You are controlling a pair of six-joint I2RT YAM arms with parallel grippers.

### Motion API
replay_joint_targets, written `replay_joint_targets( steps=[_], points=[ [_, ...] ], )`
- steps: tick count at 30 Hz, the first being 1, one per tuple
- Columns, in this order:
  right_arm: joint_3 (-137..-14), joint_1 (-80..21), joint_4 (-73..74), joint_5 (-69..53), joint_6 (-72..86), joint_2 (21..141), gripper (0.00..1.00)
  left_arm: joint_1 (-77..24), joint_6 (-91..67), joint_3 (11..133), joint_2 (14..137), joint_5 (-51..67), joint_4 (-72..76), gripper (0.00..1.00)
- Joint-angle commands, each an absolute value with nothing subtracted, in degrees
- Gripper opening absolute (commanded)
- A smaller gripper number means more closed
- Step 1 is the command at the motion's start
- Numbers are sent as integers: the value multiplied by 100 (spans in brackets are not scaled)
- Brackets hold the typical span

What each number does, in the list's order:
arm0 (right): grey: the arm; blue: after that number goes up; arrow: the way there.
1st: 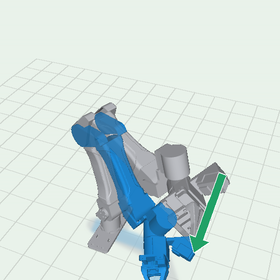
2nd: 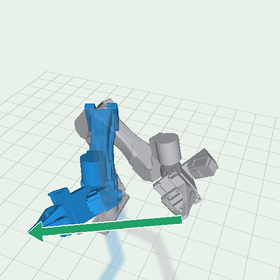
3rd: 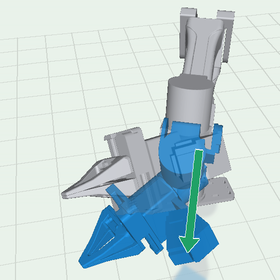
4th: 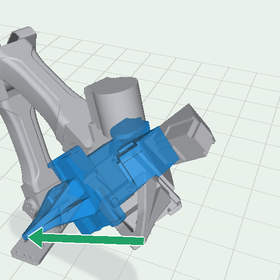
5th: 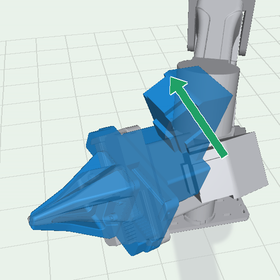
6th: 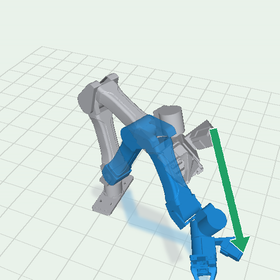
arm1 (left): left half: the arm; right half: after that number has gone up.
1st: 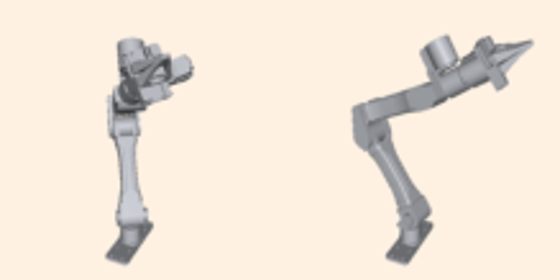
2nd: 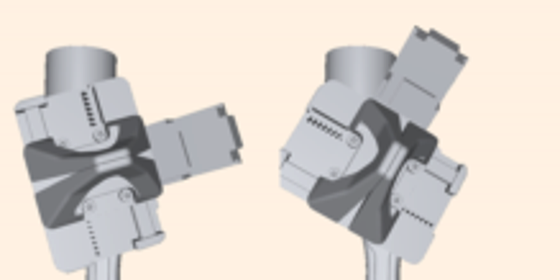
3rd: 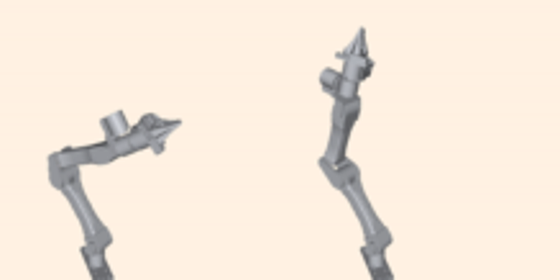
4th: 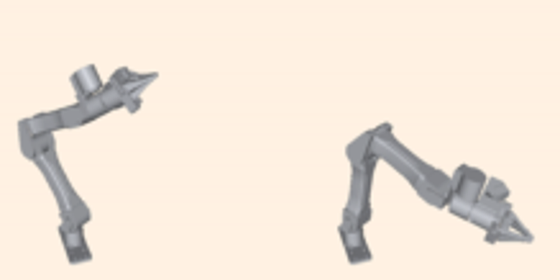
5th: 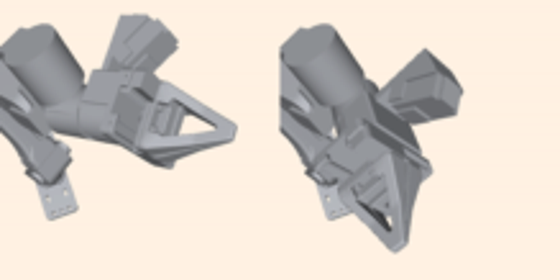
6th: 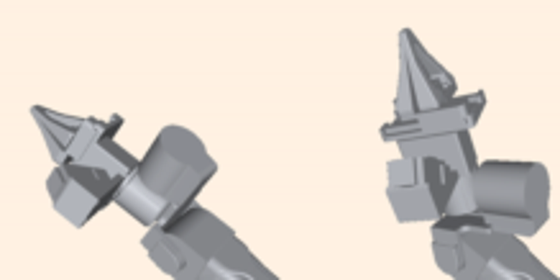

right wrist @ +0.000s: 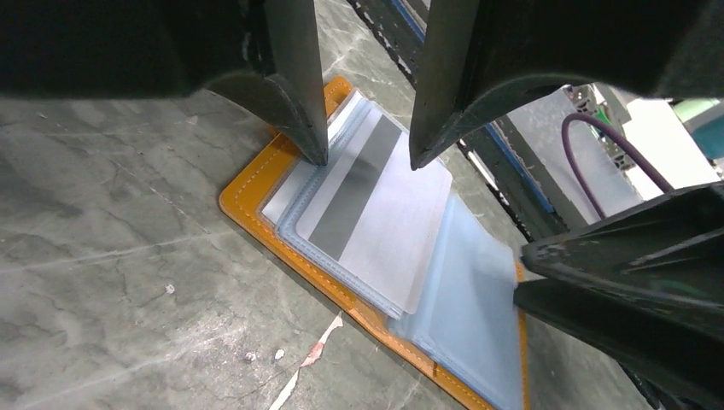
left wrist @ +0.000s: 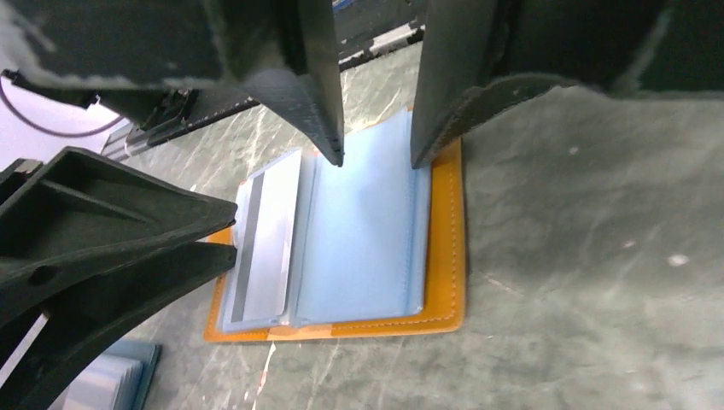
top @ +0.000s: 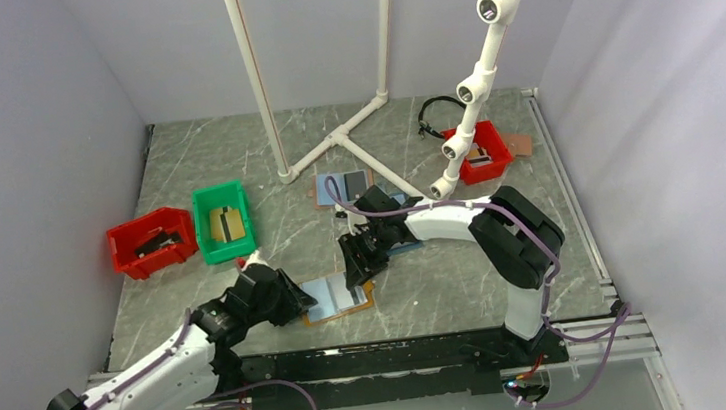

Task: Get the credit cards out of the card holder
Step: Remove the credit card from the card holder.

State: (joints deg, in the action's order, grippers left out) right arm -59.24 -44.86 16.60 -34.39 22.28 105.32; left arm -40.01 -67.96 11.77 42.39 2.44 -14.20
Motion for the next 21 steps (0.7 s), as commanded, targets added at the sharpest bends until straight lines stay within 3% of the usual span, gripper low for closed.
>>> replay_joint_targets(
  steps=[1, 5, 9, 21],
  points=[
    [-5994, -4584, 1626, -2572, 1962, 10724, 43, -4006, -6605, 1888, 3847, -386, -3094, 42],
    [-6020, -4645, 1643, -2542, 1918, 10723, 39, -4002, -6251, 2218, 3317, -264, -3163, 46],
    [-6038, -4670, 1658, -2556, 1899, 10751, 37, -4002, -6230, 1932, 3243, 360, -1800, 52],
    [-6064, -4675, 1669, -2618, 1864, 10818, 30, -4006, -6573, 1387, 5412, 824, 774, 55]
  ],
)
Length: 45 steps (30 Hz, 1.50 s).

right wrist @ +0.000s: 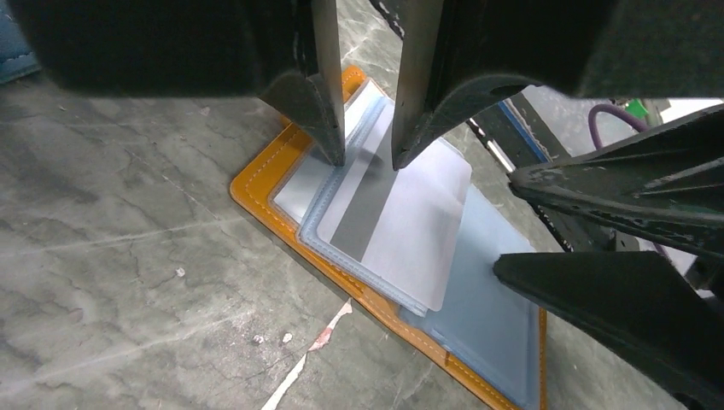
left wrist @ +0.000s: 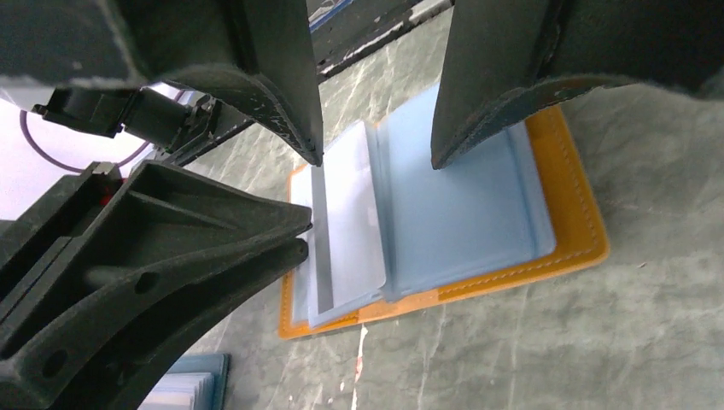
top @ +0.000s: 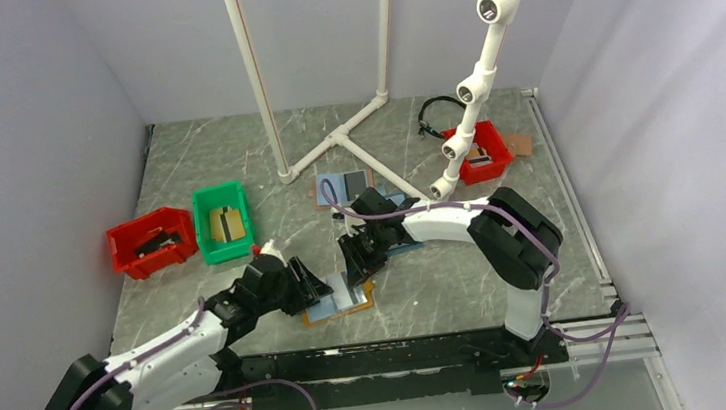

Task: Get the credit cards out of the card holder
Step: Remove the credit card from the card holder.

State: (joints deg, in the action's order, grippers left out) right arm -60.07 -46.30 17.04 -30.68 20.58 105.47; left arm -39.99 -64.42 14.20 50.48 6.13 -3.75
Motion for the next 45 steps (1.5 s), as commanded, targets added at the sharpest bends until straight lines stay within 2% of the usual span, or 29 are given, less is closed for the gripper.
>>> replay_joint_targets(
  steps=[1, 11, 17, 21, 24, 27, 31, 37, 43, 45],
  points=[
    [-6063, -4674, 1663, -2652, 1871, 10824, 29, -4002, -6622, 1369, 5520, 826, 909, 55],
    [-6082, -4658, 1627, -2898, 1920, 10924, 19, -4005, -6954, 1169, 6083, 850, 1478, 53],
    [-6082, -4652, 1591, -3005, 1967, 10989, 13, -4000, -7068, 1099, 5965, 666, 1190, 52],
    [-6071, -4649, 1515, -3256, 2052, 11052, 6, -3997, -7250, 875, 5880, 674, 1519, 51],
    [-6075, -4654, 1488, -3387, 2091, 11123, 1, -4001, -7404, 743, 5934, 701, 1775, 46],
    [-6073, -4643, 1483, -3365, 2087, 11152, 0, -3999, -7491, 636, 5975, 721, 1975, 40],
    [-6111, -4628, 1612, -2985, 2018, 11188, 0, -3998, -7503, 618, 5902, 720, 1902, 15],
    [-6177, -4585, 1776, -2503, 1887, 11262, 0, -3870, -7376, 577, 5513, 883, 1464, 0],
    [-6230, -4580, 1870, -2331, 1789, 11328, 0, -3502, -7356, 326, 5093, 1275, 1275, 1],
    [-6231, -4587, 1881, -2314, 1776, 11342, 0, -3442, -7304, 342, 4970, 1361, 1068, 8]
  ],
)
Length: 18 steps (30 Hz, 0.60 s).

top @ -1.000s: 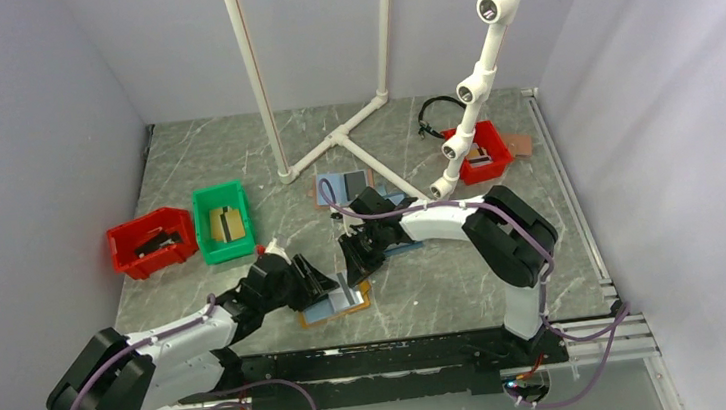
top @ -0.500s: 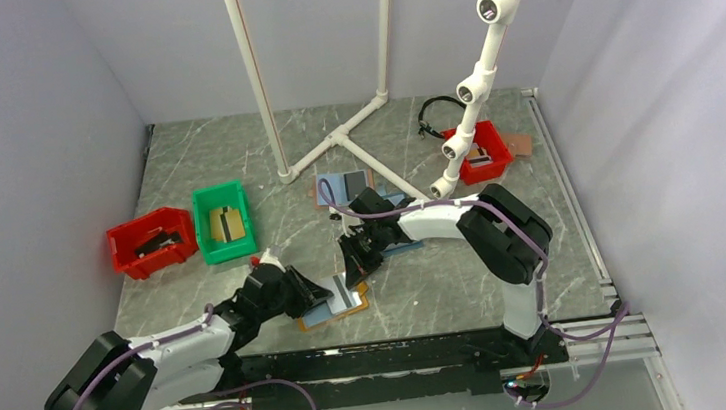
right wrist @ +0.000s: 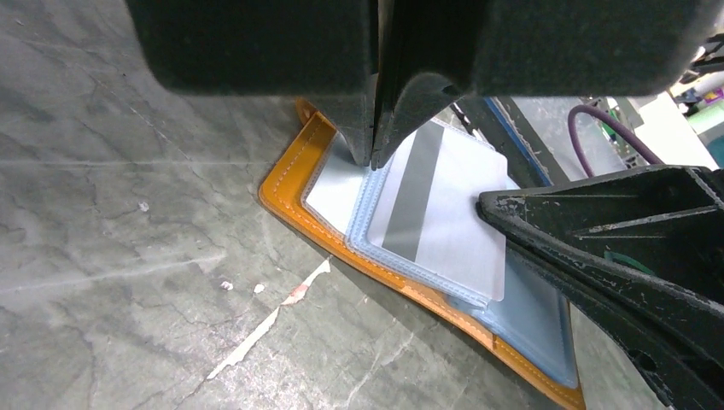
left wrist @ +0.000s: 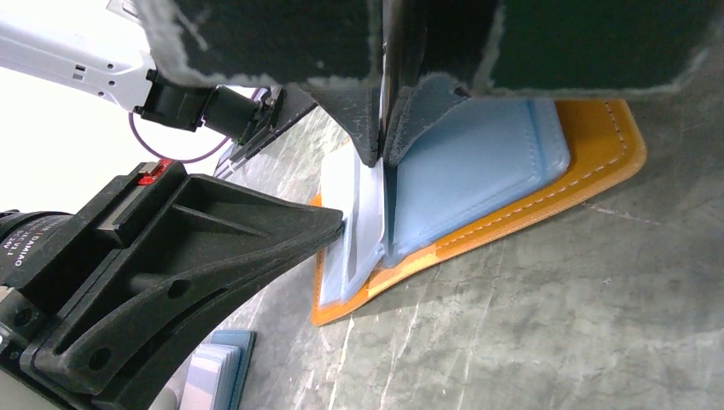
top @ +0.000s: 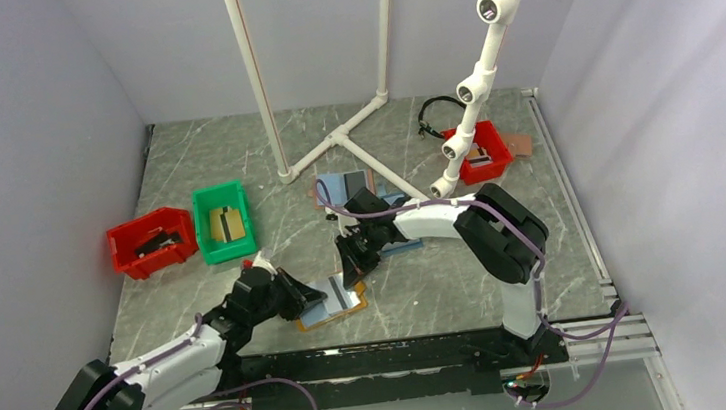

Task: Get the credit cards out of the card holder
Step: Remove the credit card from the card holder.

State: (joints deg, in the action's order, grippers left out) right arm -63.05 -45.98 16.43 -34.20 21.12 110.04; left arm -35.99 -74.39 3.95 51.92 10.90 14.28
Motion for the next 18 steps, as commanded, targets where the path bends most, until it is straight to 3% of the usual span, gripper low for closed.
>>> replay_joint_targets(
  steps=[1, 4, 10, 15, 18],
  points=[
    [-6238, -4587, 1881, -2312, 1769, 11345, 0, -3423, -7277, 336, 4929, 1396, 1011, 11],
    [-6247, -4588, 1890, -2303, 1758, 11362, 0, -3370, -7239, 318, 4841, 1455, 906, 18],
    [-6249, -4595, 1898, -2306, 1750, 11382, 0, -3279, -7272, 145, 4850, 1568, 1127, 15],
    [-6249, -4592, 1907, -2335, 1758, 11393, 0, -3265, -7319, 118, 4966, 1567, 1231, 34],
    [-6249, -4594, 1907, -2349, 1764, 11391, 0, -3260, -7319, 117, 5114, 1569, 1352, 36]
  ],
)
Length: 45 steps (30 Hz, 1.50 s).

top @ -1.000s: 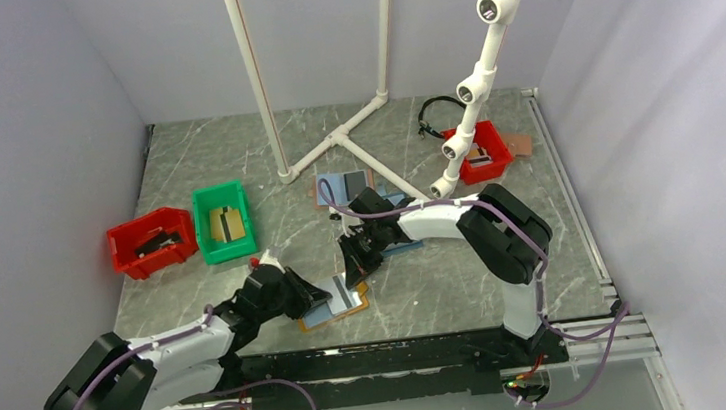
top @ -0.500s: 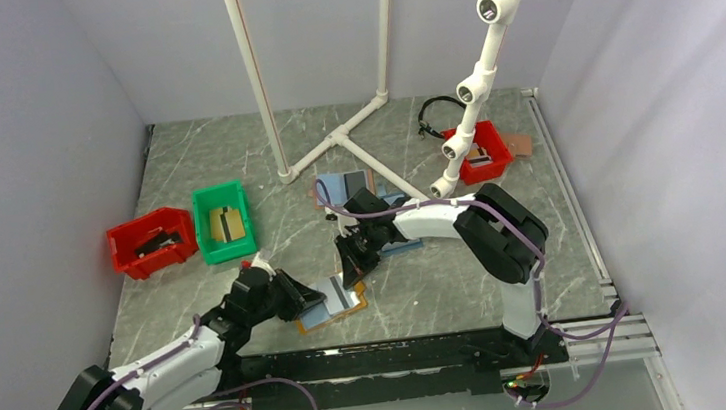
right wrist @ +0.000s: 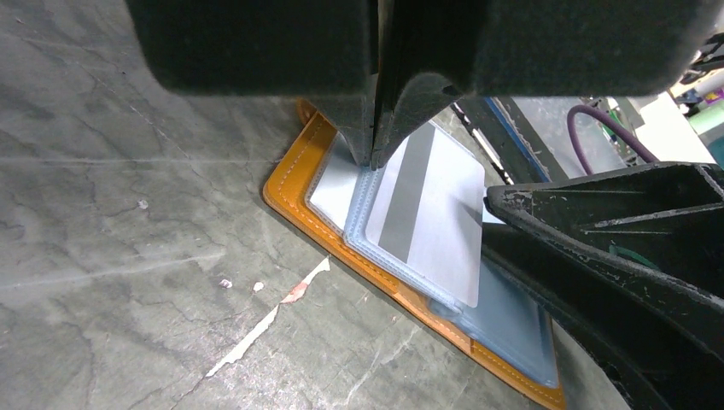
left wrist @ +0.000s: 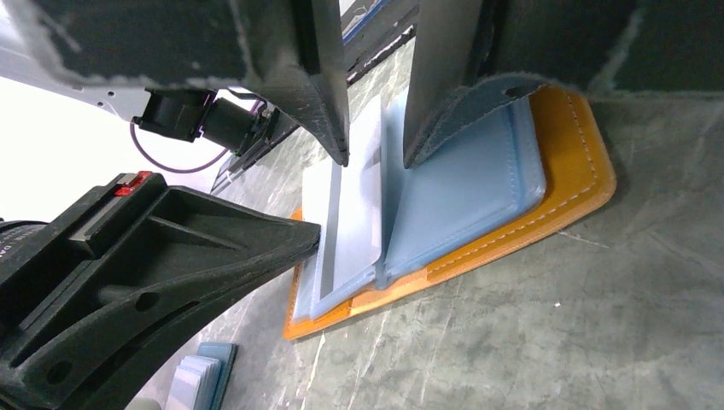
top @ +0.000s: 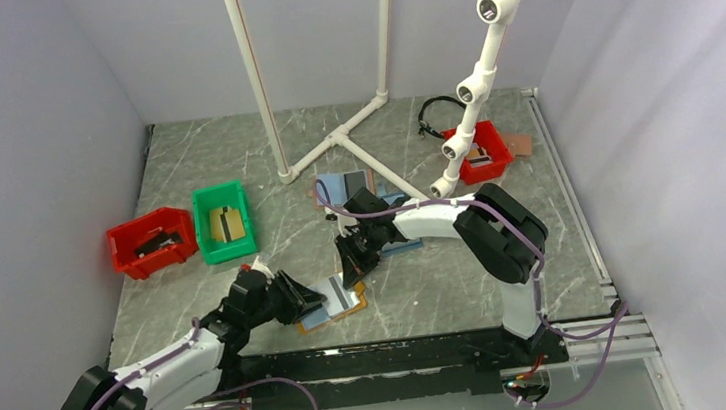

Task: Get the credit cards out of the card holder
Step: Remove the credit card from the card holder.

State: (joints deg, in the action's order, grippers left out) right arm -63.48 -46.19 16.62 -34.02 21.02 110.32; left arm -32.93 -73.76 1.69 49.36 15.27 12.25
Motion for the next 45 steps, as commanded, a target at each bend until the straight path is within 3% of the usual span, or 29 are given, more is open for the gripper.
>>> replay_joint_targets(
  steps=[1, 6, 11, 18, 29, 45],
  points=[
    [-6249, -4596, 1907, -2359, 1766, 11388, 0, -3261, -7329, 110, 5183, 1565, 1426, 36],
    [-6249, -4588, 1903, -2364, 1767, 11388, 0, -3261, -7330, 136, 5685, 1592, 1919, 31],
    [-6257, -4590, 1915, -2357, 1759, 11399, 0, -3261, -7280, 228, 6087, 1693, 2280, 10],
    [-6293, -4588, 1986, -2166, 1710, 11432, 0, -3207, -7159, 160, 5491, 1632, 1440, 1],
    [-6302, -4589, 2013, -2118, 1679, 11477, 0, -3046, -7112, 31, 3618, 1573, -473, 0],
    [-6345, -4589, 2039, -2090, 1581, 11390, 0, -2997, -6396, 1234, 3505, 1185, -2569, 0]
  ],
)
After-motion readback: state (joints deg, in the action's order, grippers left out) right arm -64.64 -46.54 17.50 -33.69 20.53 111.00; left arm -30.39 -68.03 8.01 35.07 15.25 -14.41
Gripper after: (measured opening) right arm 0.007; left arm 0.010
